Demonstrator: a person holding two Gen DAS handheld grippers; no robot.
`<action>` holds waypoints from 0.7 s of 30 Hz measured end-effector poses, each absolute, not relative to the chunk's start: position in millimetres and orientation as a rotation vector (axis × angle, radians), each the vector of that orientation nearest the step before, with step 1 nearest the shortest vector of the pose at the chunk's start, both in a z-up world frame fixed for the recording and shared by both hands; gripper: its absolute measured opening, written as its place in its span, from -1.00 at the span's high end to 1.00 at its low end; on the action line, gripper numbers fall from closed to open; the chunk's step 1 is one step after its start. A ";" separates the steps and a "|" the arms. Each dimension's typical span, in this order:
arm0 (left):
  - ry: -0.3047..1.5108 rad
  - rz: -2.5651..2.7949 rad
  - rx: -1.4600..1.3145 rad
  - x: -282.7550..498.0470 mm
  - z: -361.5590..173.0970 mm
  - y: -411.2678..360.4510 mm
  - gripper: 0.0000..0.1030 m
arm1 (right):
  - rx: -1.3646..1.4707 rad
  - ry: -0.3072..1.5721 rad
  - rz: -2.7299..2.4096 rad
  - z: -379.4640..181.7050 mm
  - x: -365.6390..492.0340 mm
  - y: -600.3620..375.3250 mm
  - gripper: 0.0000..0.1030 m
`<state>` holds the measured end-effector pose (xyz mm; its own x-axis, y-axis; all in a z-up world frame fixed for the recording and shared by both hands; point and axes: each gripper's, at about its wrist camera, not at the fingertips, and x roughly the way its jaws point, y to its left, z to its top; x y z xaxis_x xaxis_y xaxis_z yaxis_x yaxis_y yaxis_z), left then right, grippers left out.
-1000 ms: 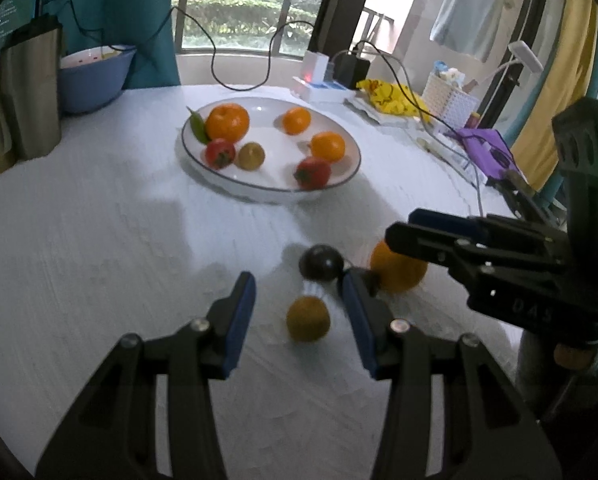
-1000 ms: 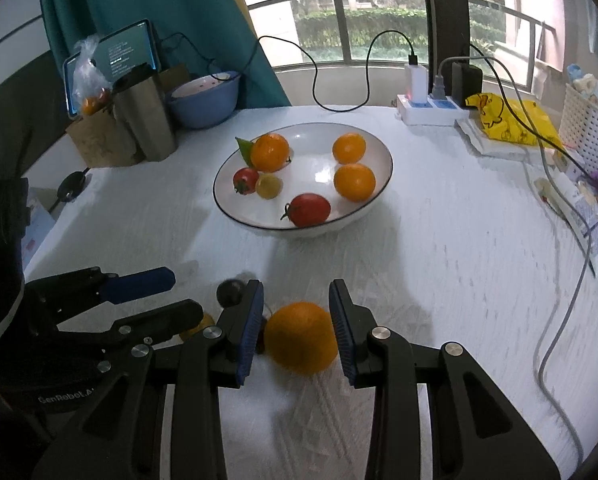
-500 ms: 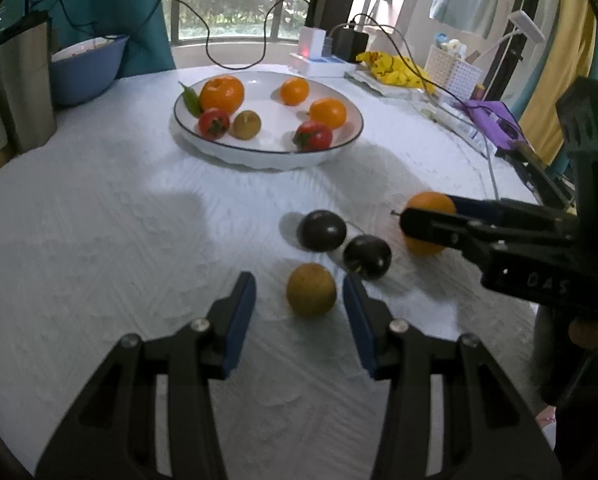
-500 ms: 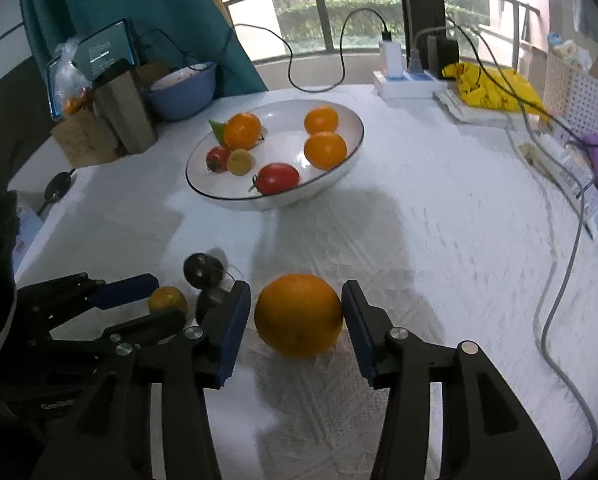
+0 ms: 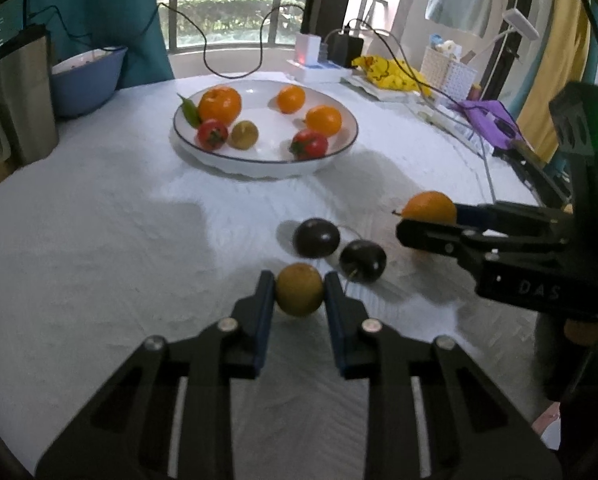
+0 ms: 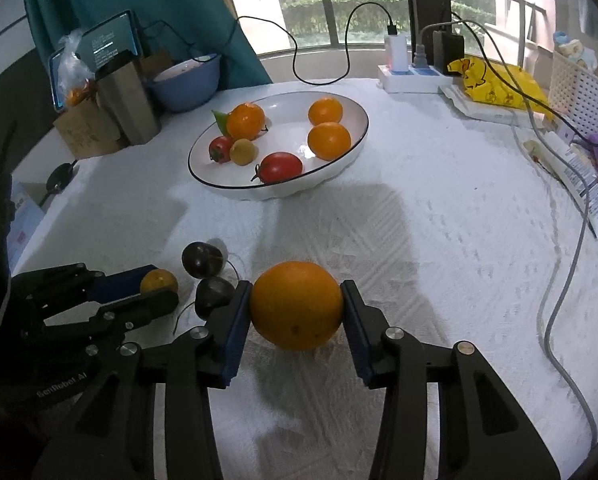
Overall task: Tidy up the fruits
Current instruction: 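Carry both fruits onto the white plate and open both grippers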
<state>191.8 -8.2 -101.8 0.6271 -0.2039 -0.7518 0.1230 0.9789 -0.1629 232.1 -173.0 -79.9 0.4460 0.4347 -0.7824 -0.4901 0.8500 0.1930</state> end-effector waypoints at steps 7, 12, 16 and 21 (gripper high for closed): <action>0.820 -0.177 -0.097 184.2 -85.5 -5.4 0.49 | -0.060 0.916 0.583 -68.3 227.8 -172.5 0.09; 0.786 -0.163 -0.097 184.2 -73.5 0.8 0.49 | -0.066 0.899 0.590 -60.1 227.4 -170.5 0.09; 0.768 -0.158 -0.099 184.3 -66.4 4.9 0.49 | -0.065 0.883 0.591 -53.4 229.1 -169.5 0.09; 0.752 -0.158 -0.108 186.8 -60.6 8.4 0.49 | -0.068 0.868 0.597 -46.5 231.7 -166.3 0.09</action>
<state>186.8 8.4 -60.6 0.7190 -0.1812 -0.6709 0.1036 0.9826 -0.1544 231.7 -166.3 -46.5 0.4945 0.4655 -0.7340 -0.5192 0.8354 0.1801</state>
